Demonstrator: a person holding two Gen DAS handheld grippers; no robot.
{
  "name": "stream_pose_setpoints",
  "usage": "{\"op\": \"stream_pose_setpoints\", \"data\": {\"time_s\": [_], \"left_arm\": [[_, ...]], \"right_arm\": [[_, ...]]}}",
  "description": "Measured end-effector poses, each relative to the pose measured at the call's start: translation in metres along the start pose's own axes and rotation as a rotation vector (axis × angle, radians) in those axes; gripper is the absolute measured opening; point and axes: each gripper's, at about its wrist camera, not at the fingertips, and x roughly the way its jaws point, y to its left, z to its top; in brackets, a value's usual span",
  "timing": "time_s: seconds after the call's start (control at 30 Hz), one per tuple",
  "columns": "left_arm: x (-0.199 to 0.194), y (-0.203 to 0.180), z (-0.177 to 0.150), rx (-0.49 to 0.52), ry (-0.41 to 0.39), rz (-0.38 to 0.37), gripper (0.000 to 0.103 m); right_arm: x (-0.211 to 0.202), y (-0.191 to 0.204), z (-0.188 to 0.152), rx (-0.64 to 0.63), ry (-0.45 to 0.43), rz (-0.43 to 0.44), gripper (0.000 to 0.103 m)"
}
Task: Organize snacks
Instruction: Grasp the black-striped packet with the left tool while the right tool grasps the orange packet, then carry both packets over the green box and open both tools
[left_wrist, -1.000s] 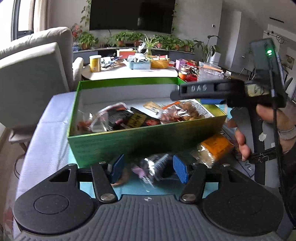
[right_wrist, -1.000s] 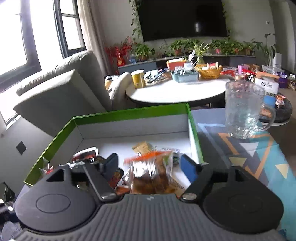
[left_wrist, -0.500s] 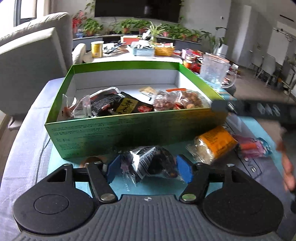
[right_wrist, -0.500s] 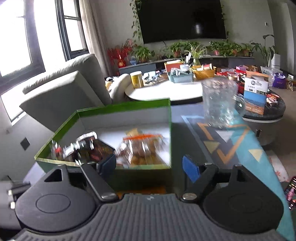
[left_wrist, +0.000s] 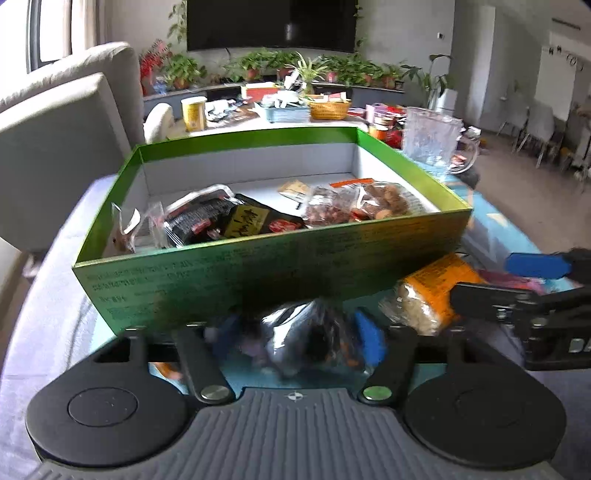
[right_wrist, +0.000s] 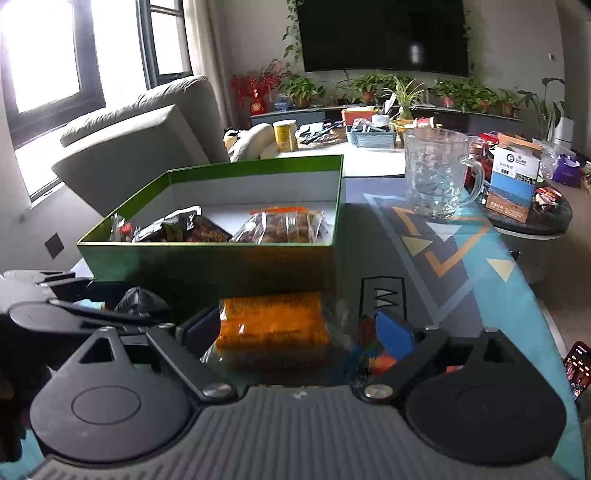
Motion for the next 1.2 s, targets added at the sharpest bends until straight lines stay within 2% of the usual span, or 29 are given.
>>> {"op": "stream_pose_setpoints", "data": {"time_s": [0.27, 0.5, 0.63, 0.8, 1.03, 1.2], "left_arm": [[-0.028, 0.005, -0.01, 0.0, -0.013, -0.039, 0.048], [-0.053, 0.021, -0.01, -0.03, -0.051, -0.015, 0.049], [-0.057, 0.025, -0.009, -0.041, -0.063, 0.006, 0.049], [-0.062, 0.026, -0.007, -0.046, -0.087, 0.004, 0.049], [-0.069, 0.027, -0.003, -0.055, -0.116, 0.015, 0.049], [-0.081, 0.03, 0.007, -0.055, -0.17, 0.025, 0.049]], "right_arm": [[0.013, 0.006, 0.003, -0.039, 0.01, 0.022, 0.096], [0.043, 0.02, 0.001, -0.123, 0.086, 0.011, 0.101], [0.049, 0.027, -0.003, -0.145, 0.089, -0.033, 0.103], [0.041, 0.028, -0.003, -0.155, 0.102, -0.046, 0.086], [0.008, 0.032, 0.004, -0.126, 0.006, -0.04, 0.084], [-0.013, 0.035, 0.014, -0.116, -0.061, -0.025, 0.084]]}}
